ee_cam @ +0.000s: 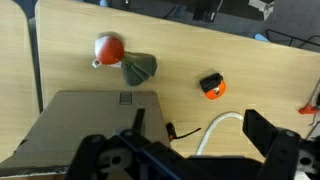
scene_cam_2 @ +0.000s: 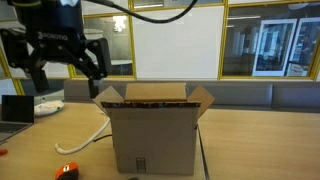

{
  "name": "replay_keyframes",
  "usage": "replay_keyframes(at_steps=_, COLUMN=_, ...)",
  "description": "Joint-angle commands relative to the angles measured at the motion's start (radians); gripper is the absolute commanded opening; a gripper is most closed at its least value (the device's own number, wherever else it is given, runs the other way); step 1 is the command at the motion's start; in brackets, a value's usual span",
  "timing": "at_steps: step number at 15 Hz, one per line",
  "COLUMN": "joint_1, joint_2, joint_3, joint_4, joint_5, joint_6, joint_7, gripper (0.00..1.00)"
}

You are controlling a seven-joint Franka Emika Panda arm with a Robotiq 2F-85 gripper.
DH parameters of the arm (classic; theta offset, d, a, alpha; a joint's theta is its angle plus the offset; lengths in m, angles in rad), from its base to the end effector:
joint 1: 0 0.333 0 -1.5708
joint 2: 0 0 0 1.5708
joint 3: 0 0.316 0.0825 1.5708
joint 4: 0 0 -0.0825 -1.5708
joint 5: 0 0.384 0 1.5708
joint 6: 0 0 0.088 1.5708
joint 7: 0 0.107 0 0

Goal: Pick up the toy, measuring tapes and the white rope from the table and put them in the box.

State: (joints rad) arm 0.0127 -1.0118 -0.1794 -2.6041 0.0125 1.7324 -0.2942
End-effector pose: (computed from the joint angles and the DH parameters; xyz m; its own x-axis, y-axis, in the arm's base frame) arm 0.2617 -0.0535 0.5469 0.9674 0.1853 0.1724 0.2071 -0.9711 -0.1187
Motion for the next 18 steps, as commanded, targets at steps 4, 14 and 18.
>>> replay_keyframes(at_steps=4, joint_1=0.0, joint_2=-0.003, joint_3=0.0, joint_4=0.01, joint_5=0.0, joint_6=-0.002, joint_7=0.0, gripper=1.0)
replay_keyframes(at_steps=14, joint_1=-0.129, joint_2=0.141, joint_3=0.14, joint_4=-0.135, joint_5=-0.123, joint_6=0.367, joint_7=0.307, gripper=1.0)
replay_keyframes(at_steps=18, joint_1=-0.17, joint_2=0.331, joint_3=0.19, joint_4=-0.163, joint_5=-0.155, joint_6=0.466, joint_7=0.439, gripper=1.0)
